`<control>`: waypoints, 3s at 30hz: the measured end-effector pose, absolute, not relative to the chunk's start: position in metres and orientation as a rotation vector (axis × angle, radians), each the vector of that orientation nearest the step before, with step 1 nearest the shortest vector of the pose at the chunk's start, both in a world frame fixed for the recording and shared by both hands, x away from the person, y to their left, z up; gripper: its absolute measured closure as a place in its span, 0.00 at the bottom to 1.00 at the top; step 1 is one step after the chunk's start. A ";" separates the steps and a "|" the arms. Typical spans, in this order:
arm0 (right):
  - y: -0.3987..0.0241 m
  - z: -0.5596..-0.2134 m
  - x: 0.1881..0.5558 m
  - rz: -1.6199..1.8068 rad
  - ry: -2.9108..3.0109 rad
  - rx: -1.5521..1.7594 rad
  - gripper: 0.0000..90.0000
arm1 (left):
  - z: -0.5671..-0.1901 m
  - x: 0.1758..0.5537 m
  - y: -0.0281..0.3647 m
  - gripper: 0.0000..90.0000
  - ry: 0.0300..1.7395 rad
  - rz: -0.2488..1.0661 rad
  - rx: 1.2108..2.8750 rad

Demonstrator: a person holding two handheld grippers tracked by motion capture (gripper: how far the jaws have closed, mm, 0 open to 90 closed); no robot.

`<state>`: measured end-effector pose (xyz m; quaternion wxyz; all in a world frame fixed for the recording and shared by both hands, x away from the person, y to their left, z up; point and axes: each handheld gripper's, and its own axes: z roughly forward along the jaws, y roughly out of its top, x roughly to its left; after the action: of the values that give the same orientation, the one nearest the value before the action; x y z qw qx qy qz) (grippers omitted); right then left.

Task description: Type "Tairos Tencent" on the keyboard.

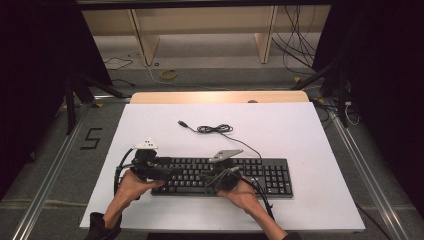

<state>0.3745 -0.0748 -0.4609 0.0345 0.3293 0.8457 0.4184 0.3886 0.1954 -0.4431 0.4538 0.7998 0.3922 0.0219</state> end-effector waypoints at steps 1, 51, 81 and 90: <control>-0.077 -0.460 0.375 1.301 2.590 1.014 0.83 | -0.443 0.389 0.195 0.35 0.965 0.052 1.976; -0.147 -0.440 0.353 1.443 2.409 1.104 0.45 | -0.458 0.403 0.157 0.84 0.902 0.063 2.142; -0.154 -0.438 0.341 1.477 2.400 1.084 0.42 | -0.469 0.412 0.142 0.99 0.911 0.078 2.211; -0.154 -0.440 0.342 1.472 2.400 1.088 0.42 | -0.472 0.410 0.138 0.99 0.932 0.093 2.222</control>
<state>0.3417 -0.1544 -0.4396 0.0615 0.3598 0.7937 0.4866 0.4099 0.1379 -0.4721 0.3570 0.8607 0.3612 0.0361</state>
